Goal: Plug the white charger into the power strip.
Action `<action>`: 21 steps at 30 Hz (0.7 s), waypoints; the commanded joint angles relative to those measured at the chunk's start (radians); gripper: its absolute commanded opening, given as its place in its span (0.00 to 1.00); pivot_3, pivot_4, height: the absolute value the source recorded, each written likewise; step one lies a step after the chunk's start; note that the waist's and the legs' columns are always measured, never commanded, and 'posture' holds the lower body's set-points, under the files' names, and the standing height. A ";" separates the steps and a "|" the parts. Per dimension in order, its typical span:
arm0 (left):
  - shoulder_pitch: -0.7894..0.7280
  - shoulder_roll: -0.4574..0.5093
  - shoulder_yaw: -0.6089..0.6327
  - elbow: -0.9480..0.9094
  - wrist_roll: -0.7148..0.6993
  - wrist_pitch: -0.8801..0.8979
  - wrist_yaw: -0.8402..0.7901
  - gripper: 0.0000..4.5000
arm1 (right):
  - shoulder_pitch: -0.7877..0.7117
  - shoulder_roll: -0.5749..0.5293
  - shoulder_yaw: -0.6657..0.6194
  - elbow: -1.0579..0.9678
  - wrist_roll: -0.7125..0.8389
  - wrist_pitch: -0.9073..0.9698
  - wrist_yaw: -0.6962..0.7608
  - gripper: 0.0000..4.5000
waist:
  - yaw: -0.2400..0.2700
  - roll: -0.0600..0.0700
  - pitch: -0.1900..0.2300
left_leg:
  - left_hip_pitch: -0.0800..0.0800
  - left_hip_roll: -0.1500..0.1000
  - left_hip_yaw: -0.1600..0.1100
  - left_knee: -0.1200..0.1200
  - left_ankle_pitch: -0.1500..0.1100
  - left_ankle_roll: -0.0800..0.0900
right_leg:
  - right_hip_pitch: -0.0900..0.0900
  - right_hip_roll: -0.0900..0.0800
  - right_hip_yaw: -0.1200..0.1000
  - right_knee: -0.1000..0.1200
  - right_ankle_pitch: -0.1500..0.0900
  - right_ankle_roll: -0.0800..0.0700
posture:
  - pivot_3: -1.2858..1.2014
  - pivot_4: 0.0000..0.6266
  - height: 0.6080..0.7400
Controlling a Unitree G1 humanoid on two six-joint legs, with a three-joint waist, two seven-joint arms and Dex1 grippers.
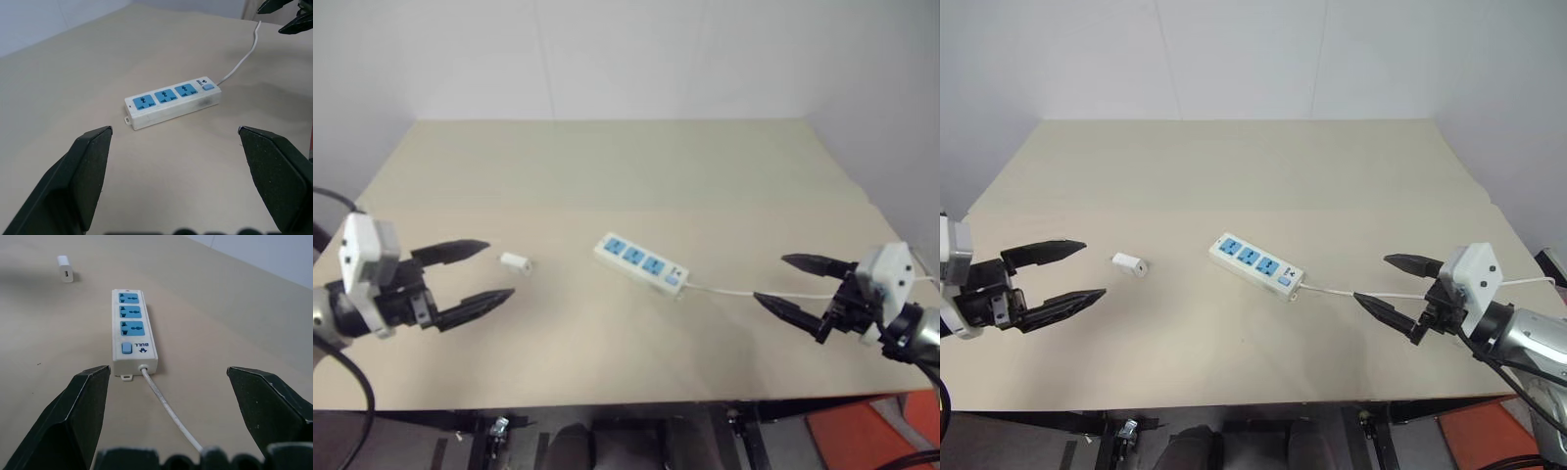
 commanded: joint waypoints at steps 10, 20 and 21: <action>0.007 0.001 0.011 -0.009 -0.028 -0.027 -0.012 1.00 | -0.032 0.012 0.028 -0.014 -0.018 -0.038 -0.010 0.99 | 0.000 0.000 0.000 | 0.000 0.000 0.000 0.000 0.000 0.000 | 0.000 0.000 0.000 0.000 0.000 0.000 | 0.52 0.24 1.00; -0.089 -0.018 -0.109 0.020 -0.045 -0.046 -0.018 1.00 | -0.214 0.170 0.313 0.115 -0.160 -0.111 -0.068 0.99 | -0.006 0.000 0.000 | 0.001 0.000 0.000 0.000 0.000 0.000 | 0.001 0.001 0.000 -0.001 0.001 0.000 | 0.52 0.24 1.00; -0.096 -0.017 -0.117 0.025 -0.044 -0.050 -0.020 1.00 | -0.236 0.194 0.347 0.145 -0.192 -0.133 -0.077 0.99 | -0.006 0.000 0.000 | 0.001 0.000 0.000 0.000 0.000 0.000 | 0.001 0.001 0.000 -0.001 0.001 -0.001 | 0.52 0.24 1.00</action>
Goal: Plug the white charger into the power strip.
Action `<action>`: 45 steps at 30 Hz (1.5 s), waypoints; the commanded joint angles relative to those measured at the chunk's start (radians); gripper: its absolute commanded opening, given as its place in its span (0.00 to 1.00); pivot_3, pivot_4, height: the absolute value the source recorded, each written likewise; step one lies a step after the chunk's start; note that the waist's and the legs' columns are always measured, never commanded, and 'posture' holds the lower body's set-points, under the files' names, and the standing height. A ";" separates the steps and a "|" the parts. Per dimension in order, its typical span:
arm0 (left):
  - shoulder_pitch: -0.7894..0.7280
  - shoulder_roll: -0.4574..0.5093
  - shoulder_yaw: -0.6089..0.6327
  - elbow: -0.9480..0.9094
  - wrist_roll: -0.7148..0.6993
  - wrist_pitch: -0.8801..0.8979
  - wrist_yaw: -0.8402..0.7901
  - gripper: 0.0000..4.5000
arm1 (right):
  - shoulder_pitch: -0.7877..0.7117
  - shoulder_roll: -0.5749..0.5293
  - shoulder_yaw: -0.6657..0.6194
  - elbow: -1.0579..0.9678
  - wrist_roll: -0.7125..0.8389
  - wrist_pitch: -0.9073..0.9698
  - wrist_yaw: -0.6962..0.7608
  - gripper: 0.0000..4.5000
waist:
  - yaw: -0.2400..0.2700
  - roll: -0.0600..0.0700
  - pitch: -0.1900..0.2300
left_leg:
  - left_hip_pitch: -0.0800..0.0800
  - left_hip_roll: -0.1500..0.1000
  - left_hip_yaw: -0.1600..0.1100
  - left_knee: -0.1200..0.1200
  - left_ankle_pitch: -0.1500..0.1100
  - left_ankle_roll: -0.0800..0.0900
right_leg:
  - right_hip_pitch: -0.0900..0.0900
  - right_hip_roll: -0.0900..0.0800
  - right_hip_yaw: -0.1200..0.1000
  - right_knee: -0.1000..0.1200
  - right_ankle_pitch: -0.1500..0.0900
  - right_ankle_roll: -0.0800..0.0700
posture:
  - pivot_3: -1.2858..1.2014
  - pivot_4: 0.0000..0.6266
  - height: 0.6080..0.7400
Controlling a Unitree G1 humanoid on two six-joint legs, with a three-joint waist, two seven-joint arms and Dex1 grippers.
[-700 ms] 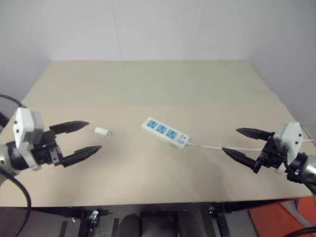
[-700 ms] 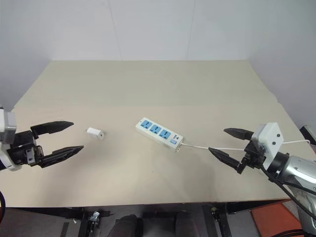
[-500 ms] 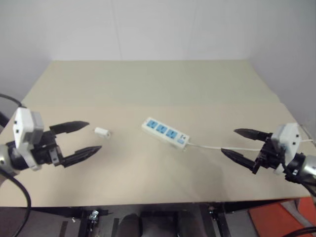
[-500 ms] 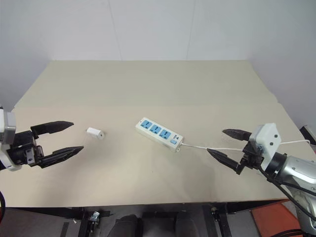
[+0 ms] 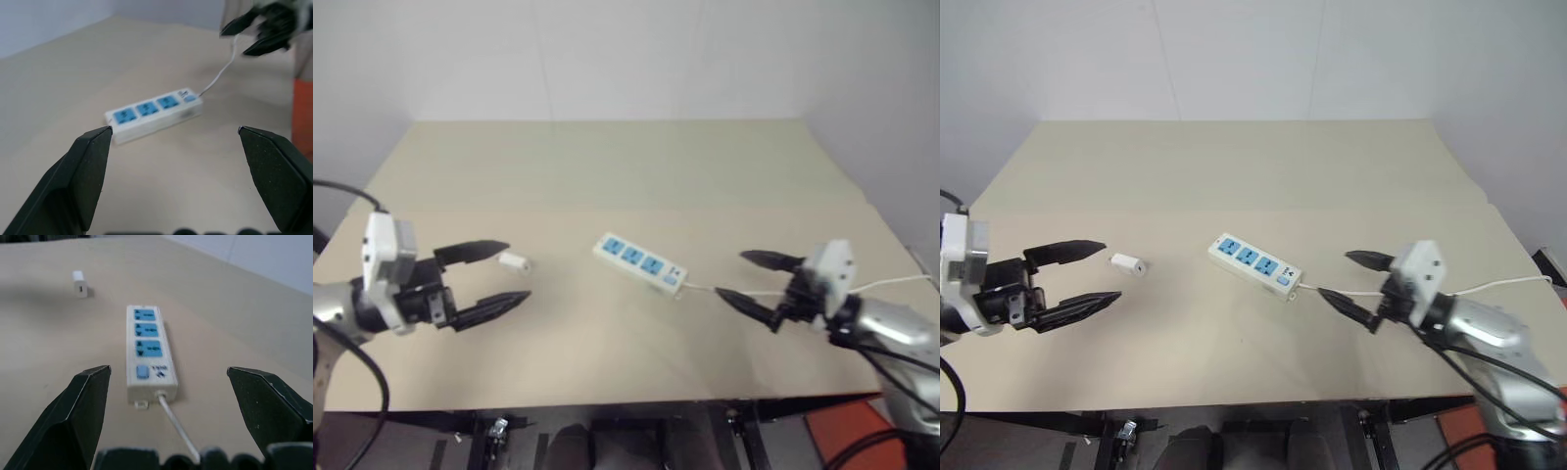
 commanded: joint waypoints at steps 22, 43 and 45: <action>-0.090 0.008 -0.099 0.067 -0.009 -0.052 -0.064 1.00 | -0.316 0.260 0.269 0.604 -0.240 -0.281 0.041 0.99 | 0.002 0.001 0.000 | -0.007 0.000 -0.001 -0.001 0.000 0.000 | -0.009 -0.001 0.000 0.001 0.001 -0.001 | 0.52 0.24 1.00; -0.078 0.028 -0.094 0.080 -0.003 -0.066 -0.092 1.00 | -0.395 0.352 0.285 0.886 -0.267 -0.400 0.144 0.77 | -0.037 0.000 0.000 | 0.002 0.000 -0.002 0.000 0.001 -0.003 | -0.005 0.000 0.002 0.010 0.002 -0.002 | 0.52 0.24 1.00; -0.083 0.034 -0.097 0.088 -0.001 -0.069 -0.102 1.00 | -0.395 0.325 0.290 0.852 -0.259 -0.407 0.198 0.77 | -0.036 0.000 0.000 | 0.002 0.000 -0.002 0.000 0.001 -0.003 | -0.005 0.000 0.002 0.010 0.002 -0.002 | 0.52 0.24 1.00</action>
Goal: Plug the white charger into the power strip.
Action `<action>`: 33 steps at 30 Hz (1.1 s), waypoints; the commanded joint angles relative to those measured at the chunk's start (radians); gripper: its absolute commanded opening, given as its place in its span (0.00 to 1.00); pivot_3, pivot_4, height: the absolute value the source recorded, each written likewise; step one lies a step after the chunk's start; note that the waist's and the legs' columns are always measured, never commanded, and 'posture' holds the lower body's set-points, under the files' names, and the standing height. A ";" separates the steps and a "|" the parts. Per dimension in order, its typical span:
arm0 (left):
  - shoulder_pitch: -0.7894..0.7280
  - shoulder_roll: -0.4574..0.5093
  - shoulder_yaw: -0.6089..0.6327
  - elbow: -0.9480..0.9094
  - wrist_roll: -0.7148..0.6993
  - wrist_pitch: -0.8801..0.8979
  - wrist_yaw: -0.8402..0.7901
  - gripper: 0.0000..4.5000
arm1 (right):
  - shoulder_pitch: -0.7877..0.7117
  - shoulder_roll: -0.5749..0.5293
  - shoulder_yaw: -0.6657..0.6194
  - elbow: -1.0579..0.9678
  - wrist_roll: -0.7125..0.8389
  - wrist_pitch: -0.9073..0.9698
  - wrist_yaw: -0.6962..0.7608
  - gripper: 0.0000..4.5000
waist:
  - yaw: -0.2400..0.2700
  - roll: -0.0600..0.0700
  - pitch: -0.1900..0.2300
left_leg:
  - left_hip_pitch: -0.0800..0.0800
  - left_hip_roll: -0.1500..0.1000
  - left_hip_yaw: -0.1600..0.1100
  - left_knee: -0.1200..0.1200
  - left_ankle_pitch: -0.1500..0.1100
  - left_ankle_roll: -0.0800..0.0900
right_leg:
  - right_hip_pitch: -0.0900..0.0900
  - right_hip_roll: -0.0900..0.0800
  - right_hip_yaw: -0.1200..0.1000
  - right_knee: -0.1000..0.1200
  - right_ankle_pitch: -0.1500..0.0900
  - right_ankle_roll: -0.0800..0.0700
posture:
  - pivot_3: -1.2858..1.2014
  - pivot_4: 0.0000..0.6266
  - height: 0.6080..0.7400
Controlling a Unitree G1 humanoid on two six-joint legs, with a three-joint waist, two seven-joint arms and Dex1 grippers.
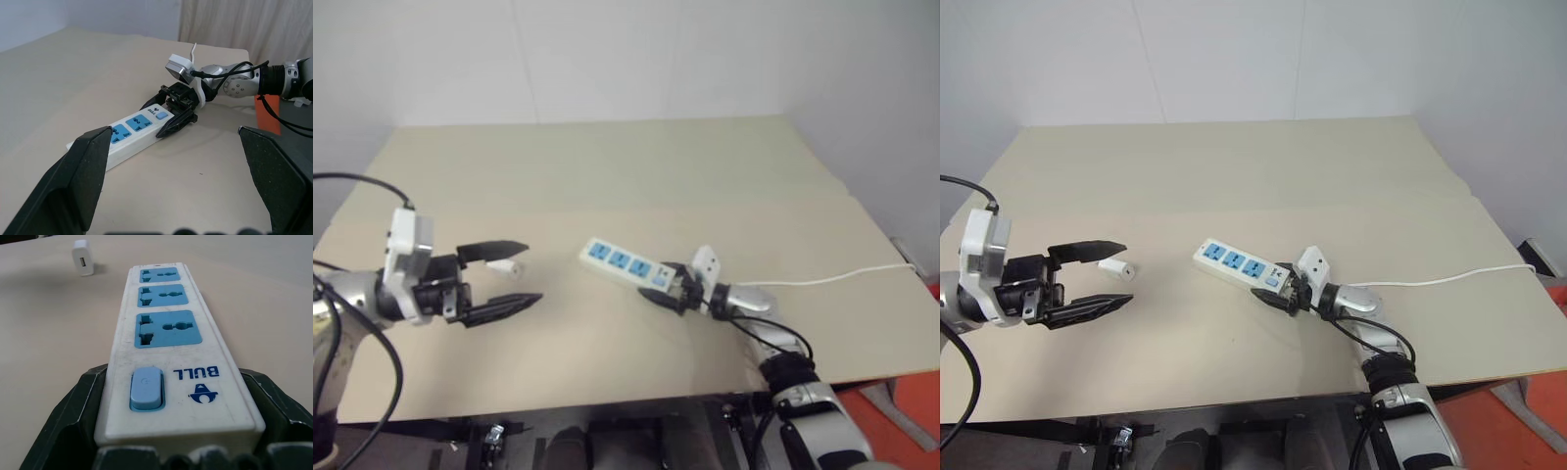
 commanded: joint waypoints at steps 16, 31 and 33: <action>-0.268 0.132 -0.220 0.243 0.176 -0.143 -0.246 1.00 | -0.011 -0.114 0.148 -0.122 0.034 -0.021 0.448 0.77 | 0.011 0.002 0.003 | -0.003 0.000 0.003 0.000 0.000 0.000 | -0.003 0.000 -0.001 -0.001 0.000 0.000 | 0.52 0.24 1.00; -0.822 0.142 -0.696 0.819 0.552 -0.511 -0.436 1.00 | -0.034 -0.089 0.099 0.112 -0.024 -0.176 0.357 0.77 | 0.014 0.002 0.003 | -0.003 -0.001 0.003 0.002 0.000 0.000 | -0.001 0.001 -0.001 0.001 0.000 0.000 | 0.52 0.24 1.00; -0.861 0.140 -0.739 0.874 0.541 -0.540 -0.436 1.00 | -0.030 -0.086 0.088 0.109 -0.019 -0.157 0.334 0.77 | 0.014 0.002 0.003 | -0.002 -0.001 0.003 0.002 0.000 0.000 | -0.001 0.001 -0.001 0.001 0.000 0.000 | 0.52 0.24 1.00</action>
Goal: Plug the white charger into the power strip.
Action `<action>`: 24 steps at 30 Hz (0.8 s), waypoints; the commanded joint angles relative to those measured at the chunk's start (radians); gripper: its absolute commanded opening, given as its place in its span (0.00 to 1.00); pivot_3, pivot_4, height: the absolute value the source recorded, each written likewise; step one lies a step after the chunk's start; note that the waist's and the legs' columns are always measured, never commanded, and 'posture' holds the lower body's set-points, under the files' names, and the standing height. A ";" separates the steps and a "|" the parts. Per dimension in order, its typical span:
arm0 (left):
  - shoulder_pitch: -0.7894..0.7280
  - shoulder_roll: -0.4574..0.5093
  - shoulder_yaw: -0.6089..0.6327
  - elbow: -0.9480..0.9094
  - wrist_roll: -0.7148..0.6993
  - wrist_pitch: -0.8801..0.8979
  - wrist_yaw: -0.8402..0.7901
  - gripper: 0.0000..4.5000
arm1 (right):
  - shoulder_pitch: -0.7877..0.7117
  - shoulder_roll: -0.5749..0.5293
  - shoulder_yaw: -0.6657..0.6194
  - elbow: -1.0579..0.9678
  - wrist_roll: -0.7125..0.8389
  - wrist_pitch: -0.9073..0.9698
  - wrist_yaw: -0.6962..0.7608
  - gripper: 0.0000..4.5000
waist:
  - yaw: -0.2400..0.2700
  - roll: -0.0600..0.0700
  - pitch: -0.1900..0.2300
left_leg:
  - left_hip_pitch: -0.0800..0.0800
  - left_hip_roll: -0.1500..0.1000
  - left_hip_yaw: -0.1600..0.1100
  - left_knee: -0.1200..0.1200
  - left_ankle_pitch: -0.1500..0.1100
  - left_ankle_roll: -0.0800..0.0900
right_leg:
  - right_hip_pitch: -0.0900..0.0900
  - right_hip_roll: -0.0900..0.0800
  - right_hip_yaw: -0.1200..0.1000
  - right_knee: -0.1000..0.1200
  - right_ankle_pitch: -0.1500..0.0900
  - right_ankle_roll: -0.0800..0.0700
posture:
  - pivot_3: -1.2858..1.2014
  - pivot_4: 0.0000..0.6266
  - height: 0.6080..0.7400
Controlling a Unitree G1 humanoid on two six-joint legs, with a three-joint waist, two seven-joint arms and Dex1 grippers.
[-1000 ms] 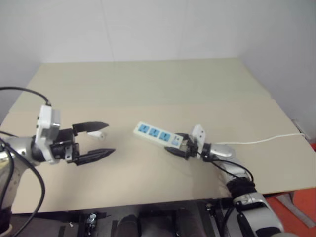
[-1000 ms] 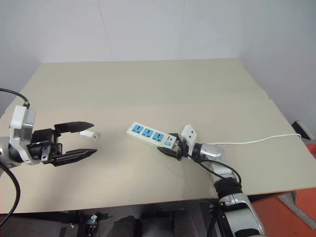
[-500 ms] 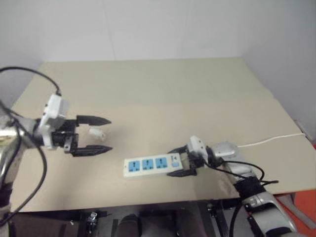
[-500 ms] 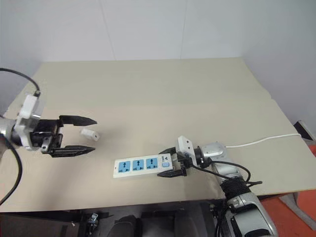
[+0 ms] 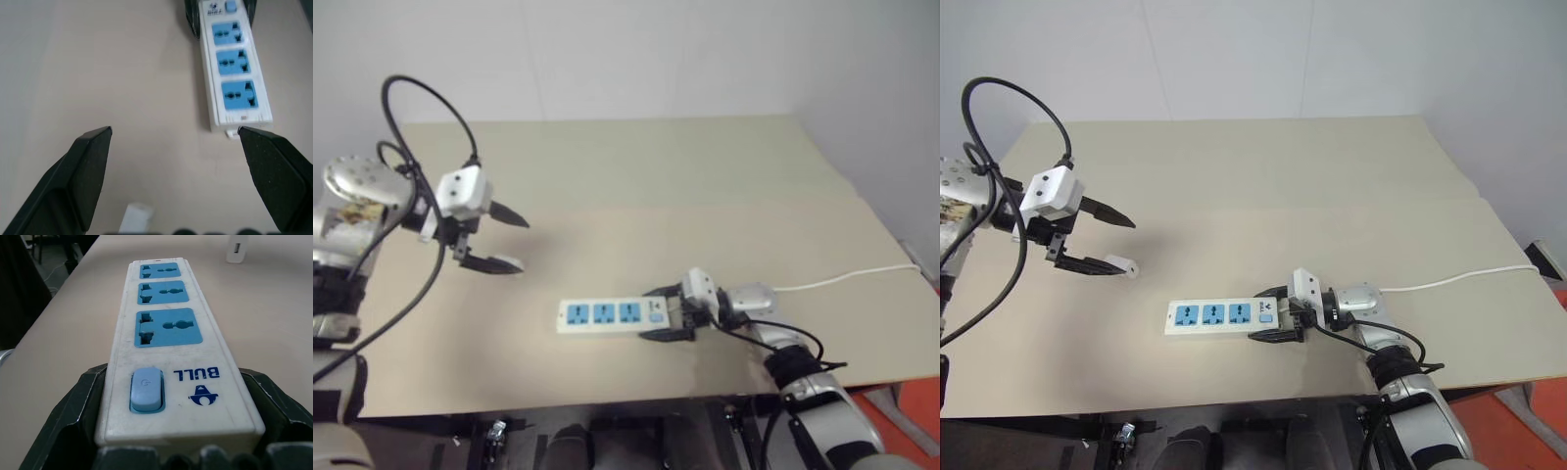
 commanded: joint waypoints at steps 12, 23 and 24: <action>-0.333 -0.051 -0.403 0.383 0.121 -0.292 -0.005 1.00 | 0.006 -0.021 -0.024 0.027 -0.035 0.041 -0.080 0.77 | 0.002 -0.001 0.000 | -0.001 0.000 -0.001 0.001 0.000 0.000 | 0.000 0.000 0.000 0.001 0.000 0.000 | 0.52 0.24 1.00; -0.460 -0.241 -0.505 0.699 0.510 -0.523 0.022 1.00 | 0.022 -0.013 -0.019 -0.013 -0.028 0.067 -0.080 0.77 | 0.001 -0.001 0.001 | -0.003 0.000 -0.001 0.001 0.000 0.000 | -0.002 0.000 0.000 0.000 0.000 0.001 | 0.52 0.24 1.00; -0.456 -0.253 -0.503 0.712 0.537 -0.530 0.036 1.00 | 0.025 -0.011 -0.019 -0.018 -0.027 0.069 -0.082 0.77 | 0.001 -0.001 0.001 | -0.003 0.000 -0.001 0.001 0.000 0.000 | -0.002 0.000 0.000 0.000 0.000 0.001 | 0.52 0.24 1.00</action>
